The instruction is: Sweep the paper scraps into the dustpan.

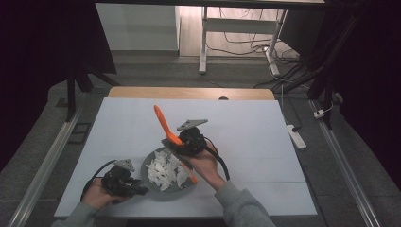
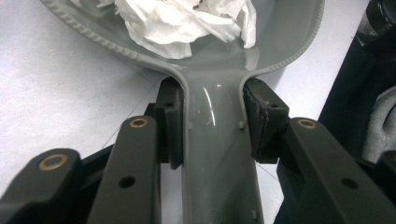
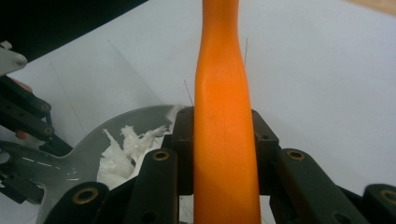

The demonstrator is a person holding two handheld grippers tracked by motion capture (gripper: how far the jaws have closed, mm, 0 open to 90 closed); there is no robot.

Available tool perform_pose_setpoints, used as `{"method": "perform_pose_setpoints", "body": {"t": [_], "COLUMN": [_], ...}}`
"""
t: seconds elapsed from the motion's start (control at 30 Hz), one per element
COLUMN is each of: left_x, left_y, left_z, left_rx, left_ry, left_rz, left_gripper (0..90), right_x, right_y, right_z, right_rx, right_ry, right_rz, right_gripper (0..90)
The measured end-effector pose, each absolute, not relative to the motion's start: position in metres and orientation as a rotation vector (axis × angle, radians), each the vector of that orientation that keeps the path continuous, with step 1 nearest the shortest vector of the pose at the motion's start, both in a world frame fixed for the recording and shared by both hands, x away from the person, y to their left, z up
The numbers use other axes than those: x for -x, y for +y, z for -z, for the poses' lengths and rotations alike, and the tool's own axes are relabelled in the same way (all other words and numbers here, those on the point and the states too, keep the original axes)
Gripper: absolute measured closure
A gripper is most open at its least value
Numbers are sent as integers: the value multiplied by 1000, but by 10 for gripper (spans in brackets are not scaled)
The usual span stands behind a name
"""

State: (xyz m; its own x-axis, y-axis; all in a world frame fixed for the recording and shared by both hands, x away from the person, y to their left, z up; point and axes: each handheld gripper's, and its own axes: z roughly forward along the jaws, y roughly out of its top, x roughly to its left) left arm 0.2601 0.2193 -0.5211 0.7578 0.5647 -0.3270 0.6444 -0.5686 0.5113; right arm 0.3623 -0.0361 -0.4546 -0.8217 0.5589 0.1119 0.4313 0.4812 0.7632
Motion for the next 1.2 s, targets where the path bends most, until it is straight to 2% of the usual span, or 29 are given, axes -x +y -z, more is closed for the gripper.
{"method": "perform_pose_setpoints", "body": {"t": [0.33, 0.63, 0.87, 1.2], "left_x": [-260, -259, -256, -255], "left_y": [219, 219, 212, 210], "left_z": [522, 522, 524, 525], "left_rx": [-2326, -2323, -2327, -2318], "left_ry": [908, 918, 943, 953], "left_rz": [173, 165, 160, 159], "left_gripper": [618, 618, 618, 618], "right_x": [-371, -382, -371, -348], "right_y": [-61, -76, -61, -29], "right_z": [446, 476, 492, 488], "right_rx": [-926, -1050, -1045, -941], "right_ry": [2492, 2505, 2570, 2644], "right_rz": [-1251, -1087, -1036, -1144], "right_gripper": [703, 703, 704, 704]}}
